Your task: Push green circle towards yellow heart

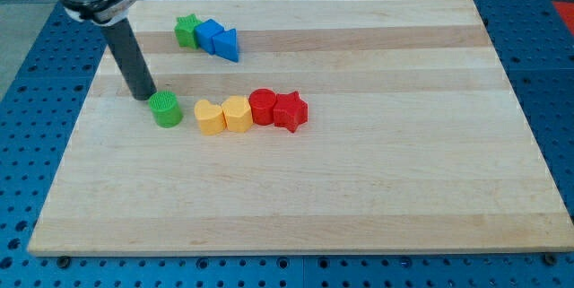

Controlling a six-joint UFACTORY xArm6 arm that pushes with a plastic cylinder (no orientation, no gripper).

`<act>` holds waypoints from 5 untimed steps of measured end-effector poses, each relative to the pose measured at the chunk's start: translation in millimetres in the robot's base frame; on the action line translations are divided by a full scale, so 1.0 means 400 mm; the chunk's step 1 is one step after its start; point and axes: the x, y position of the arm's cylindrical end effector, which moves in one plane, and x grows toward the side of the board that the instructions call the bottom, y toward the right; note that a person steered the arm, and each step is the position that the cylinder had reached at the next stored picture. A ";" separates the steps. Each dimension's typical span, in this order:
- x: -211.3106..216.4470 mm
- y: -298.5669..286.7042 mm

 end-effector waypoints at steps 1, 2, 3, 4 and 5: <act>0.035 0.005; 0.049 0.042; 0.049 0.061; 0.049 0.060; 0.049 0.073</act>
